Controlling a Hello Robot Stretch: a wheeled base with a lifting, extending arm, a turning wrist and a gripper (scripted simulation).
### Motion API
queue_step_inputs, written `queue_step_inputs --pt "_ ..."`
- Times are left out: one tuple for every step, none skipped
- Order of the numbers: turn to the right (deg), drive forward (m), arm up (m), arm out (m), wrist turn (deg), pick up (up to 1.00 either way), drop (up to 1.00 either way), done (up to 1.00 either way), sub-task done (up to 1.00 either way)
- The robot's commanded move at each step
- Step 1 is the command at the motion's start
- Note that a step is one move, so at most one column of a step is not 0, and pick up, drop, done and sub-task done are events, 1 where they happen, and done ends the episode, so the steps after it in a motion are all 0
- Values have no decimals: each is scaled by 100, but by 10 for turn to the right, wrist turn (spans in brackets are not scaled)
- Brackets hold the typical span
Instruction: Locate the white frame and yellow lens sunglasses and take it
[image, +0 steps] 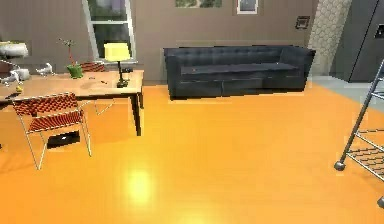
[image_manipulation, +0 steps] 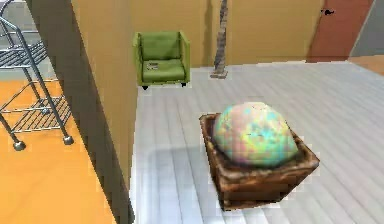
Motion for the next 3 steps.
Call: queue_step_inputs --pt "0 100 0 0 0 0 0 0 0" --pt "0 95 0 0 0 0 0 0 0" --pt "0 40 0 0 0 0 0 0 0"
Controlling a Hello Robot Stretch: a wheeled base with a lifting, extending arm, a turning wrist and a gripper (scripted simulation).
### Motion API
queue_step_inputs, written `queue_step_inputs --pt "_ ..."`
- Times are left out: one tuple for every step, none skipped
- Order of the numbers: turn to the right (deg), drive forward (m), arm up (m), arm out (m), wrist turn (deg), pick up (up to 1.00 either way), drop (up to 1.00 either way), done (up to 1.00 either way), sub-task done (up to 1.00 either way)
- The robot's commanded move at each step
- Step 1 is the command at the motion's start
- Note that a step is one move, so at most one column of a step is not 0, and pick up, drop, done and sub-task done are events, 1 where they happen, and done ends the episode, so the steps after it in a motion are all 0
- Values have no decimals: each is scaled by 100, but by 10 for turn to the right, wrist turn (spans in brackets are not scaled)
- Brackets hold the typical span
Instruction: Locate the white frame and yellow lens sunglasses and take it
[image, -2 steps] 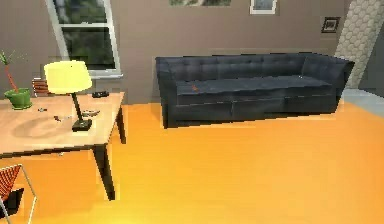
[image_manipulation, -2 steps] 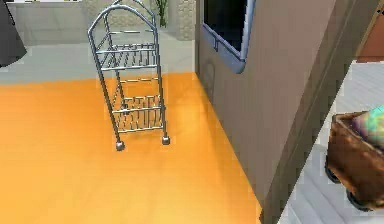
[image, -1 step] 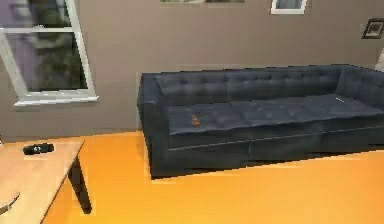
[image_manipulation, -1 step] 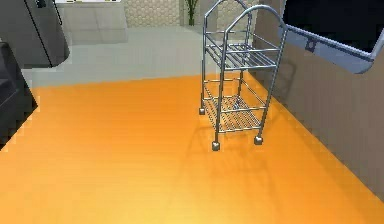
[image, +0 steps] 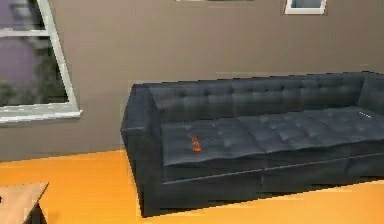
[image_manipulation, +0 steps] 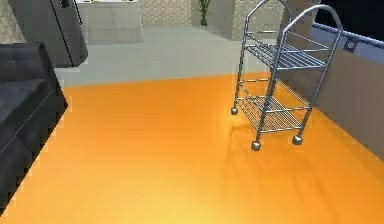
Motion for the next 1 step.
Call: queue_step_inputs --pt "-450 0 0 0 0 0 0 0 0"
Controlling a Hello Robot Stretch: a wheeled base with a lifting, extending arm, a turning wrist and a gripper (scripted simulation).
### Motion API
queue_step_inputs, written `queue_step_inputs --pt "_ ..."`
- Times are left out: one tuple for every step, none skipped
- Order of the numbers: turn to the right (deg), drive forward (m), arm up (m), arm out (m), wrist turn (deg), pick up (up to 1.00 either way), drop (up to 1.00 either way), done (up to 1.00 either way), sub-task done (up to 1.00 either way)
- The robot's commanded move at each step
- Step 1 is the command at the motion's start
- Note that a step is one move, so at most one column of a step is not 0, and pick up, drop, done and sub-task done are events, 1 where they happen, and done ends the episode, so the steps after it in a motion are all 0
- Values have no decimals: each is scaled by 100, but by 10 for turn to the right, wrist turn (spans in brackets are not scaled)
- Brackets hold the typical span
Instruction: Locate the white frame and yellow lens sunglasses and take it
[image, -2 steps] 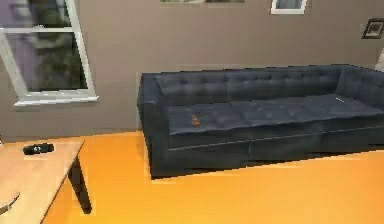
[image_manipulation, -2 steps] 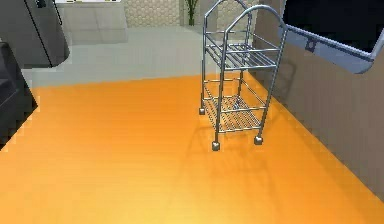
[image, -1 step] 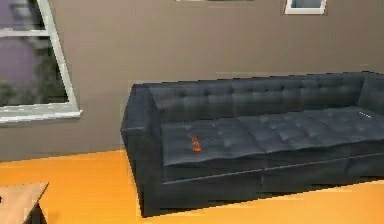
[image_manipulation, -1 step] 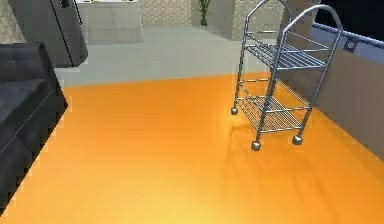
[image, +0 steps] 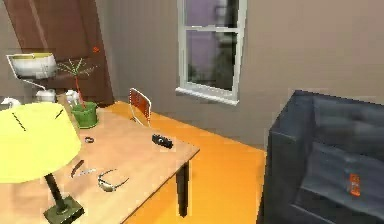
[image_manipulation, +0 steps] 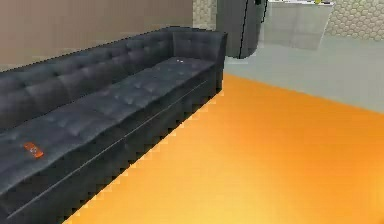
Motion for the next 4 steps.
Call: queue_step_inputs --pt "-450 0 0 0 0 0 0 0 0" --pt "-450 0 0 0 0 0 0 0 0" --pt "-240 0 0 0 0 0 0 0 0" --pt "-30 0 0 0 0 0 0 0 0"
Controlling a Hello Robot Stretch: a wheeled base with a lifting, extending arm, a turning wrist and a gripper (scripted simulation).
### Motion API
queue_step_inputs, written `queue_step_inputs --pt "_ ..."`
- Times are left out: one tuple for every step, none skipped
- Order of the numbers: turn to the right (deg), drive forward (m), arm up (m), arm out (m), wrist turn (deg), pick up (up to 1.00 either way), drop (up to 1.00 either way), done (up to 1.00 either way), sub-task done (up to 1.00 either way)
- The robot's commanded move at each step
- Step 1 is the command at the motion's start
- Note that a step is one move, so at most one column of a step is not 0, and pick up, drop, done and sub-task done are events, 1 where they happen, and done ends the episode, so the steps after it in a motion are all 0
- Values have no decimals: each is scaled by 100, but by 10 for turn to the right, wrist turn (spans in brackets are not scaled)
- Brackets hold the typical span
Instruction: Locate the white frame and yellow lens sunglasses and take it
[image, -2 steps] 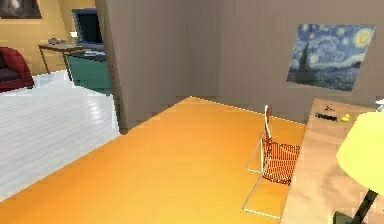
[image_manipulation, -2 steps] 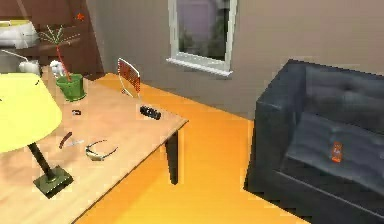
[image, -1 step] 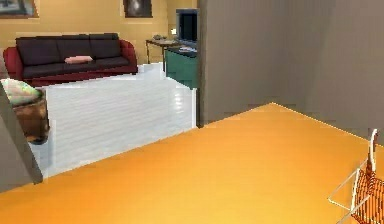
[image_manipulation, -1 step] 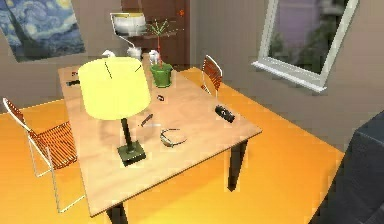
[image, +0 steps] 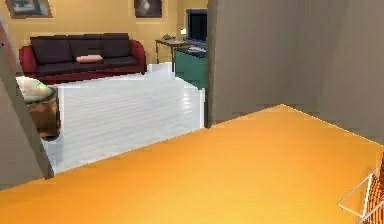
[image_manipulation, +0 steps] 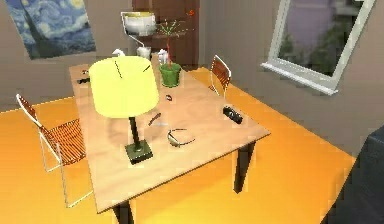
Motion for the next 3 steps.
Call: queue_step_inputs --pt "450 0 0 0 0 0 0 0 0" --pt "450 0 0 0 0 0 0 0 0" --pt "90 0 0 0 0 0 0 0 0"
